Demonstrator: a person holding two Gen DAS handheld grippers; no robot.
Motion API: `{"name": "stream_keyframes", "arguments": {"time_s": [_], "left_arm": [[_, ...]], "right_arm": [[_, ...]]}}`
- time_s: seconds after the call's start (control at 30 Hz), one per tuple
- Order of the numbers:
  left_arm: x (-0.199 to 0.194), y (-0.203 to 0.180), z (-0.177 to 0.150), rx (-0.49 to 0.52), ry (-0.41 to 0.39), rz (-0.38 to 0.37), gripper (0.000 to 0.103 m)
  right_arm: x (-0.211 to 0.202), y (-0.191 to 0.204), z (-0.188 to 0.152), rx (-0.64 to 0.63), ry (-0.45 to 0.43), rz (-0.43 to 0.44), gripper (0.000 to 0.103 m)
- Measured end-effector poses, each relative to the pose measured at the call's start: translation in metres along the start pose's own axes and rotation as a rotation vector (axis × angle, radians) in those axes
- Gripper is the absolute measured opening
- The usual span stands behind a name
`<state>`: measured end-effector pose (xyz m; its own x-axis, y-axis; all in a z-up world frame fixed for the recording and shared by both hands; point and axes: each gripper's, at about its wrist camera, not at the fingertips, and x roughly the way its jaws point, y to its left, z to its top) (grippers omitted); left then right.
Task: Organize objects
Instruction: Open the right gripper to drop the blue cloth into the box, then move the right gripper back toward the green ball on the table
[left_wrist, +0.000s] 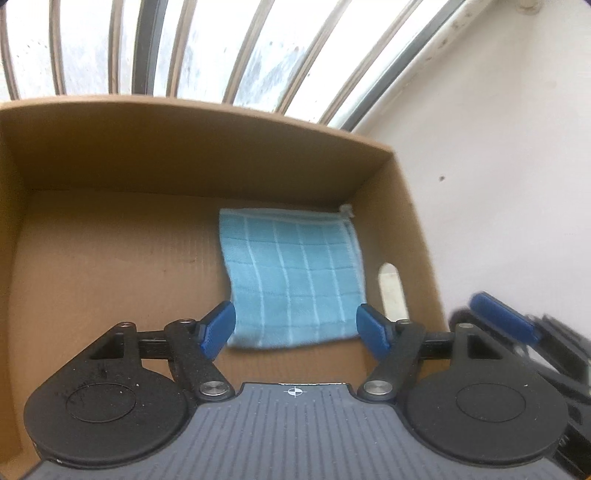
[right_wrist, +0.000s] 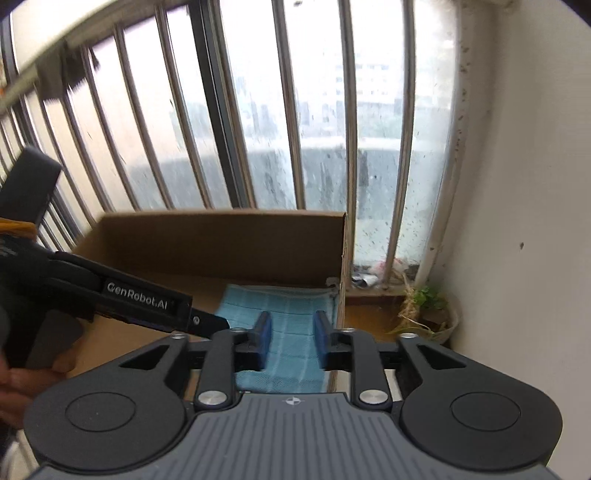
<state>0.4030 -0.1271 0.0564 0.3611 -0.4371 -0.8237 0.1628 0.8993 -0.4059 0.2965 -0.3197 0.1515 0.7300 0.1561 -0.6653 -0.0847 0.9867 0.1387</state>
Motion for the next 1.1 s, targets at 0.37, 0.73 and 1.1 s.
{"name": "stream_keyframes", "arguments": {"time_s": [0.37, 0.73, 1.1], "left_arm": [[-0.126, -0.021, -0.095, 0.156, -0.252, -0.072, 0.096], [-0.183, 0.023, -0.227, 0.281, -0.411, 0.024, 0.102], [-0.134, 0.051, -0.312, 0.377, -0.401, 0.105, 0.102]], "right_arm": [[-0.131, 0.001, -0.074, 0.107, -0.225, 0.189, 0.067], [-0.14, 0.016, -0.154, 0.263, -0.221, 0.321, 0.071], [-0.061, 0.066, -0.212, 0.291, 0.003, 0.438, 0.069]]}}
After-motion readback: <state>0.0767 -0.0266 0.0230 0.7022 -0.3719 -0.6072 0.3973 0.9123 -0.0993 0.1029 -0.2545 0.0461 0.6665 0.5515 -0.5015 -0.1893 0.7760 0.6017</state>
